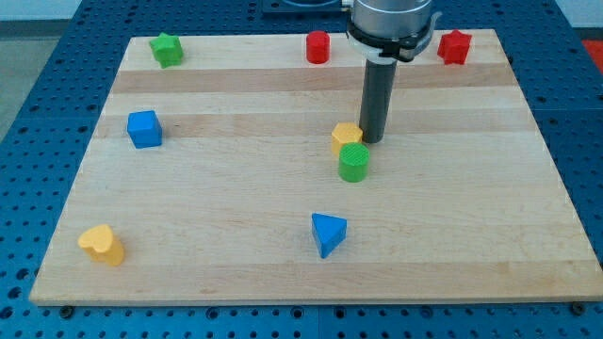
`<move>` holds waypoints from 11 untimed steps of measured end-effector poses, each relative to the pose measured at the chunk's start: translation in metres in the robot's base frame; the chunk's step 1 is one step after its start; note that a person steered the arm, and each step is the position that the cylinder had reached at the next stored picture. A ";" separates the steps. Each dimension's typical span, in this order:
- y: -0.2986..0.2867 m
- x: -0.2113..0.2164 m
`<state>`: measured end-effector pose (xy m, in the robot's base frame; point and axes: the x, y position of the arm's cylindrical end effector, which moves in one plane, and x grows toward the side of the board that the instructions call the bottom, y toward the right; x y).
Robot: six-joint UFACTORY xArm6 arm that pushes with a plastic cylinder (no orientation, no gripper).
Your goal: Push the red star slightly down
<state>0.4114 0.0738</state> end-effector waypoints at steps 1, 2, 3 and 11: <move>0.003 0.000; 0.041 -0.002; 0.089 -0.014; 0.156 -0.200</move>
